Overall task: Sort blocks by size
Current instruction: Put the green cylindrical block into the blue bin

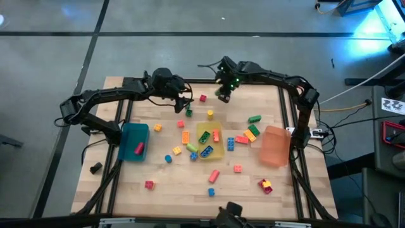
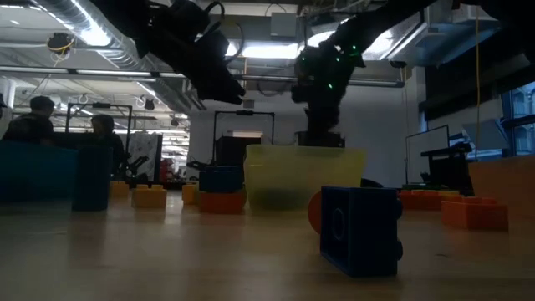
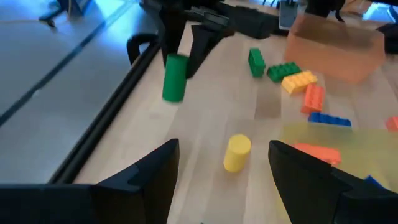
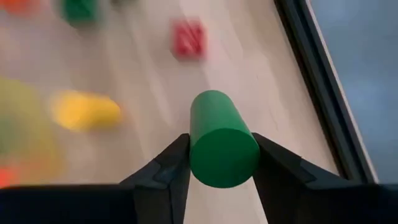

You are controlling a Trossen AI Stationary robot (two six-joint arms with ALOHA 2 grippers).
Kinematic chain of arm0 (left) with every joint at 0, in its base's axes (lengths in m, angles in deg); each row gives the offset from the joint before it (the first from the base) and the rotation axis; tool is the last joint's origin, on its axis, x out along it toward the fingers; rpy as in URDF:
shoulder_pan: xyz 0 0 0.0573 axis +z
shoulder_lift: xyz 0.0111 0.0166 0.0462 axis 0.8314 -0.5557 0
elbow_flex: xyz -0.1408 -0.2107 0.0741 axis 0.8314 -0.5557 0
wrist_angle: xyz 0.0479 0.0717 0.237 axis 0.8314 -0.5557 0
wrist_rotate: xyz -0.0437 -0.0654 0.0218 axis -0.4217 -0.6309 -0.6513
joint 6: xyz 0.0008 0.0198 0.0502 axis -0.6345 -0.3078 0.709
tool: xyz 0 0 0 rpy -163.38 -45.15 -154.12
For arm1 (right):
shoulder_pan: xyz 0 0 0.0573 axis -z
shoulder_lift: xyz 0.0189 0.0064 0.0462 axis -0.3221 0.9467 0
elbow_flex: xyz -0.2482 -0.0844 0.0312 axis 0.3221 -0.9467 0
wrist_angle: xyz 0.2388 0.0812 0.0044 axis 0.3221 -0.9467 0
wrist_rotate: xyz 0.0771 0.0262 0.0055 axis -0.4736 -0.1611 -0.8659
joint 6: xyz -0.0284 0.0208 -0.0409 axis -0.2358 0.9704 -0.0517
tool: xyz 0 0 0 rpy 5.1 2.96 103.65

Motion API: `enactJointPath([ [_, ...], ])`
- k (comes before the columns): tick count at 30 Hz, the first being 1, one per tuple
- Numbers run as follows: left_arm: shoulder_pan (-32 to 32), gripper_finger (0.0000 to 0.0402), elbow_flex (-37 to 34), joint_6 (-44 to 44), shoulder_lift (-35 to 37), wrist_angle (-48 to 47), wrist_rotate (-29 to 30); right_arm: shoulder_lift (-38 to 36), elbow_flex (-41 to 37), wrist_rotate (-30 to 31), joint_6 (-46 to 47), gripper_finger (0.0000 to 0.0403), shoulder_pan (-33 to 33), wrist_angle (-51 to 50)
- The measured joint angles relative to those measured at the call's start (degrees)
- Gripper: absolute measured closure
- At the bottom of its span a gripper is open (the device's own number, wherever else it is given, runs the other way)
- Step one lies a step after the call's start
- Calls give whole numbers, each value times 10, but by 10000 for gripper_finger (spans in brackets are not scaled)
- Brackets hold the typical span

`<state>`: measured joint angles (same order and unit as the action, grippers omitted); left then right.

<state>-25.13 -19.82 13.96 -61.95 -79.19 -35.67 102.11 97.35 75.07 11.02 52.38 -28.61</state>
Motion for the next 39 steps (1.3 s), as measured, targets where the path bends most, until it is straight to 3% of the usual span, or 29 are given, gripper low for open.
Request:
enactJointPath([
  [4, 0, 170, 0, 6, 0, 28, 0, 0, 20, -79, 0, 259, -10, 30],
  [7, 0, 170, 0, 18, 0, 40, 0, 0, 25, -97, -1, 262, -25, 49],
  [32, -50, 172, 0, 59, -87, 35, -3, 0, 25, -68, -58, 253, -153, 120],
  [35, -50, 191, 0, 54, -87, 36, 0, -1, 25, -39, -62, 253, -156, 121],
  [39, -50, 246, 0, 59, -87, 30, 2, -1, 25, -16, -62, 251, -156, 121],
])
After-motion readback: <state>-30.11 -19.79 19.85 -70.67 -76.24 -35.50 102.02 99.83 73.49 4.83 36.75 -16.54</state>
